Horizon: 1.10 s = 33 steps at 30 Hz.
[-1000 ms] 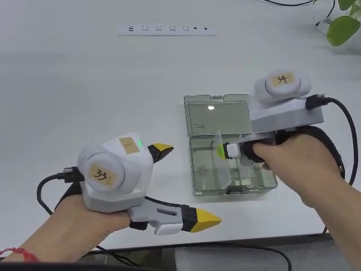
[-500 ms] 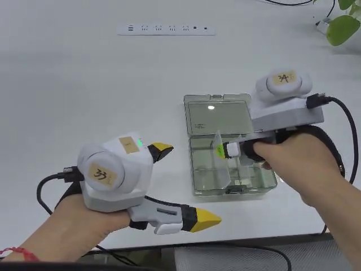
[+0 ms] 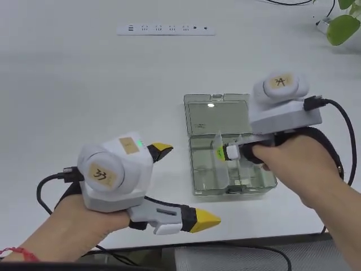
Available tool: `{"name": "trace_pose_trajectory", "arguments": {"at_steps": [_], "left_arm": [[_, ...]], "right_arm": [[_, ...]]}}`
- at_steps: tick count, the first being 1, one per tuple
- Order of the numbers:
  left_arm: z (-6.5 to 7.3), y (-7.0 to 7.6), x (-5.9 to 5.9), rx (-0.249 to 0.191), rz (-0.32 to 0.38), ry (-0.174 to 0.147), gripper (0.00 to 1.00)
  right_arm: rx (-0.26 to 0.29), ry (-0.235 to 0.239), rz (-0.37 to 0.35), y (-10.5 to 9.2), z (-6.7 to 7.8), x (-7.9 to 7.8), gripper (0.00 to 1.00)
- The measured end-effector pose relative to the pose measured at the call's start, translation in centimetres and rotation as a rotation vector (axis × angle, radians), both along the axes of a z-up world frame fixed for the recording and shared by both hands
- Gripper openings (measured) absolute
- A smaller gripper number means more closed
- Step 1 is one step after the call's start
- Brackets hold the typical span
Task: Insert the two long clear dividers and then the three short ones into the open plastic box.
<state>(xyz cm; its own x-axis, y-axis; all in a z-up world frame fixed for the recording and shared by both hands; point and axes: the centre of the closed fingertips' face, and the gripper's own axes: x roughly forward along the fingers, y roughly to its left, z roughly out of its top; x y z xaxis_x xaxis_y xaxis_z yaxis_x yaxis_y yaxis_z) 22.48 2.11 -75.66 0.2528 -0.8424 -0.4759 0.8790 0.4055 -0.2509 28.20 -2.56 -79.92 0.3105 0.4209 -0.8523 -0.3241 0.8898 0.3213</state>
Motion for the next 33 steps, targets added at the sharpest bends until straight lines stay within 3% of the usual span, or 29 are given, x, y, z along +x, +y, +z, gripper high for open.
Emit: {"name": "trace_pose_trajectory", "arguments": {"at_steps": [8,18,25,33], "left_arm": [[-0.2,0.2,0.0,0.011,-0.005,-0.006,1.00],[0.0,0.3,0.2,0.012,0.001,-0.007,1.00],[0.2,0.4,0.3,0.015,0.009,-0.006,1.00],[0.6,0.6,0.1,0.027,0.025,-0.009,1.00]], "right_arm": [[0.003,-0.015,0.049,0.4,-1.0,0.1,0.08],[0.017,-0.009,0.054,0.5,-1.8,-0.1,0.09],[0.054,-0.009,0.056,0.4,-2.1,-0.1,0.10],[0.128,-0.019,0.057,0.3,-0.7,-0.8,0.11]]}}
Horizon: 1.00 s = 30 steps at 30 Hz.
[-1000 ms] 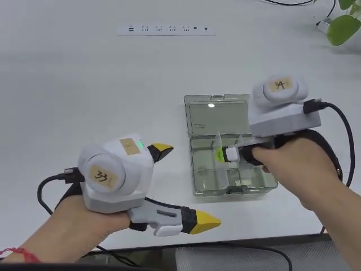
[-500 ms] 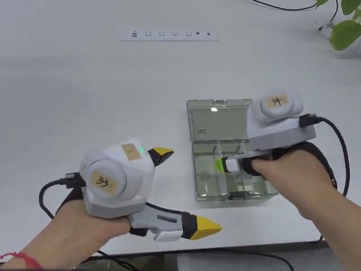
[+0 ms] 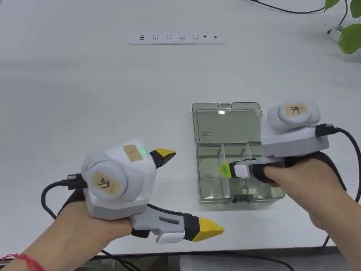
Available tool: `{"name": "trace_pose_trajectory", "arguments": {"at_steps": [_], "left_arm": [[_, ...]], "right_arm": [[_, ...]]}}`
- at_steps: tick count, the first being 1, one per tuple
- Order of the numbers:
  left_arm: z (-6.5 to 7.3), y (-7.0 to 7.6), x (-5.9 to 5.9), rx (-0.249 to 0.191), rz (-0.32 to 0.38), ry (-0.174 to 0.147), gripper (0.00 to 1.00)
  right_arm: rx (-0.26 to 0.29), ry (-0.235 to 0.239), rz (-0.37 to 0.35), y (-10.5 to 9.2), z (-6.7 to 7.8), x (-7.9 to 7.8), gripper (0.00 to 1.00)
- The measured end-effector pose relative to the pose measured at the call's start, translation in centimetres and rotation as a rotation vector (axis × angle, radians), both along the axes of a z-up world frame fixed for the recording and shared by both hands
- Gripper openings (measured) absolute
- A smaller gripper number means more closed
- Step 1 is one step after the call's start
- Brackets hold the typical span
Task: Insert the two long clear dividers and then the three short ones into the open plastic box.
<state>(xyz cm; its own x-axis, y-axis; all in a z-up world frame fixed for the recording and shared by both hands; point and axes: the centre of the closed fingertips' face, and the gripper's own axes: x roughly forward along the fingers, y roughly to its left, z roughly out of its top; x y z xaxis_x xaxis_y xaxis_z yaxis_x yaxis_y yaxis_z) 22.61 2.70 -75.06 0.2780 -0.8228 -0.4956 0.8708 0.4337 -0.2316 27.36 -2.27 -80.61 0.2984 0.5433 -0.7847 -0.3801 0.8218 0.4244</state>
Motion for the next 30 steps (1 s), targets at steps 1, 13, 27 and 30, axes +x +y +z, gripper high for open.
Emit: {"name": "trace_pose_trajectory", "arguments": {"at_steps": [1,13,27,30], "left_arm": [[0.1,0.0,0.0,0.002,0.003,-0.002,1.00],[1.4,-0.3,-0.6,0.009,0.043,-0.013,1.00],[3.2,0.4,-1.2,0.018,0.135,-0.036,1.00],[3.5,0.5,-1.3,0.010,0.150,-0.041,1.00]], "right_arm": [[0.020,-0.005,0.002,0.0,0.5,-0.1,0.11],[0.165,-0.094,0.018,-2.4,5.6,-0.4,0.17],[0.028,-0.251,0.329,-9.7,6.3,-1.3,0.29],[-0.016,-0.264,0.409,-11.0,5.6,-1.5,0.33]]}}
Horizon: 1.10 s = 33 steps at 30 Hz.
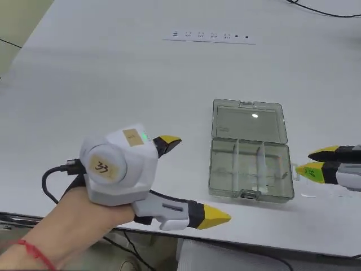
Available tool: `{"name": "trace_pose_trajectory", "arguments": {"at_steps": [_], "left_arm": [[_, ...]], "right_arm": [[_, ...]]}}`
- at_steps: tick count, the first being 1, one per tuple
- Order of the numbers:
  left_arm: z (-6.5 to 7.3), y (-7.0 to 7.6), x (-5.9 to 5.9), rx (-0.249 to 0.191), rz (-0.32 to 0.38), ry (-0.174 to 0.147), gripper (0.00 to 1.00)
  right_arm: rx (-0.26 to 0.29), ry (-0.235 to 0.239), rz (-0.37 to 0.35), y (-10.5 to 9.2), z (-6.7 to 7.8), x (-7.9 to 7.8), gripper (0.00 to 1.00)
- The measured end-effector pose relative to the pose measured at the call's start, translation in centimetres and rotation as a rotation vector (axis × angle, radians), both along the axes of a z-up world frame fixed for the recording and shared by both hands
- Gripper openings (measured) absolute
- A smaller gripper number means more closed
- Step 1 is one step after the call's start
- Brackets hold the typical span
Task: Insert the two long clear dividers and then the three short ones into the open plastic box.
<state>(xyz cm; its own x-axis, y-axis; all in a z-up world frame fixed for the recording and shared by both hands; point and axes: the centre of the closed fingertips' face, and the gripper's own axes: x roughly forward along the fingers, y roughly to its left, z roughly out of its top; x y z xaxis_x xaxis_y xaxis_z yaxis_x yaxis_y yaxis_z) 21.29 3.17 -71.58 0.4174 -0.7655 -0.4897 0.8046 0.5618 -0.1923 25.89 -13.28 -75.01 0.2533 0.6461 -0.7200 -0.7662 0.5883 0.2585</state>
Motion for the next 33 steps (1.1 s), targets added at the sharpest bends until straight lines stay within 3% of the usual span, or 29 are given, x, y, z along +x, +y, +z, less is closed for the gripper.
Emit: {"name": "trace_pose_trajectory", "arguments": {"at_steps": [1,3,6,9,14,18,23,28,33], "left_arm": [[0.1,0.0,0.0,-0.002,0.006,-0.003,1.00],[0.0,-0.1,-0.2,-0.005,0.008,0.001,1.00],[0.1,-0.1,-0.5,0.000,0.006,-0.001,1.00],[0.2,-0.1,-0.5,-0.008,0.009,0.001,1.00],[0.1,-0.1,-0.7,-0.008,0.004,0.003,1.00],[0.0,-0.3,-0.6,-0.010,0.003,0.006,1.00],[-0.3,-0.3,-0.5,-0.006,0.004,0.013,1.00],[-0.4,-0.4,-0.4,-0.006,0.004,0.018,1.00],[-0.4,-0.4,-0.4,-0.009,0.003,0.021,1.00]], "right_arm": [[-0.022,-0.031,0.044,-0.4,-0.2,0.1,0.34],[-0.049,-0.050,0.091,-0.9,-0.6,0.1,0.37],[-0.080,-0.073,0.184,-1.4,-1.4,-0.2,0.46],[-0.154,-0.081,0.293,-2.3,-2.7,-0.6,0.51],[-0.233,-0.130,0.490,-2.6,-4.6,-1.1,0.53],[-0.321,-0.137,0.615,-3.6,-6.4,-1.2,0.53],[-0.399,-0.168,0.727,-4.0,-8.0,-1.0,0.50],[-0.468,-0.162,0.800,-4.5,-9.4,-1.1,0.45],[-0.479,-0.169,0.828,-4.3,-9.9,-1.1,0.44]]}}
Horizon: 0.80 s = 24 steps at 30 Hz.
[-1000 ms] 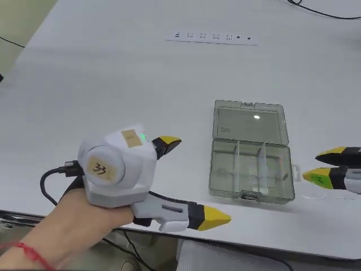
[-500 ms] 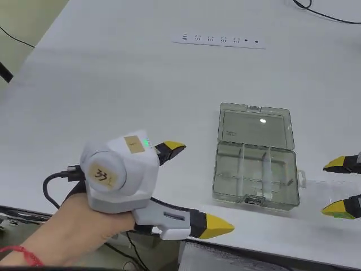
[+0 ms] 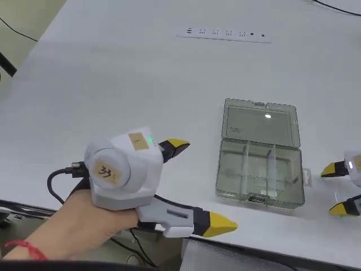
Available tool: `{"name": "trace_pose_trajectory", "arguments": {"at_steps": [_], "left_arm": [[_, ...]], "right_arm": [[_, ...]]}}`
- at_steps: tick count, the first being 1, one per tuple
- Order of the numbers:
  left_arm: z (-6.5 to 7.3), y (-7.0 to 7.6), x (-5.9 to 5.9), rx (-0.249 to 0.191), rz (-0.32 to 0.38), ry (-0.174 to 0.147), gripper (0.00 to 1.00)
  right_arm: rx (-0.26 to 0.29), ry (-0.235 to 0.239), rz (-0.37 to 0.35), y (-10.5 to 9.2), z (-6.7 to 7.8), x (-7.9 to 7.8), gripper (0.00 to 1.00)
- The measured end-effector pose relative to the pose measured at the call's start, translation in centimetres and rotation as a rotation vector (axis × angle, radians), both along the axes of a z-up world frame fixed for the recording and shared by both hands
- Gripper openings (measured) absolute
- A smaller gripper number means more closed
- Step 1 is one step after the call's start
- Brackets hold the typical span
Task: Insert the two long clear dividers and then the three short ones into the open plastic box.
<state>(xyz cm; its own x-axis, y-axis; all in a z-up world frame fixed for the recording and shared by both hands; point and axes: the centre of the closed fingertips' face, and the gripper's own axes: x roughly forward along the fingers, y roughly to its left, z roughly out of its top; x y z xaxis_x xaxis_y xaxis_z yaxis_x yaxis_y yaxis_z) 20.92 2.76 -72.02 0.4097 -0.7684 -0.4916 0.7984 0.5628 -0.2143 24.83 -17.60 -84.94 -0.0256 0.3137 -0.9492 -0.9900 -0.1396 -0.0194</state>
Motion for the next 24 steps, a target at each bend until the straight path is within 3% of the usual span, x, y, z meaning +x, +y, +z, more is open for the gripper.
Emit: {"name": "trace_pose_trajectory", "arguments": {"at_steps": [13,24], "left_arm": [[-0.01,-0.04,0.10,-0.004,-0.002,0.000,1.00],[0.09,-0.16,0.02,-0.004,-0.010,-0.002,1.00]], "right_arm": [[-0.024,0.003,-0.021,-0.16,0.15,0.58,0.33],[-0.017,-0.005,-0.061,-0.35,0.33,0.74,0.33]]}}
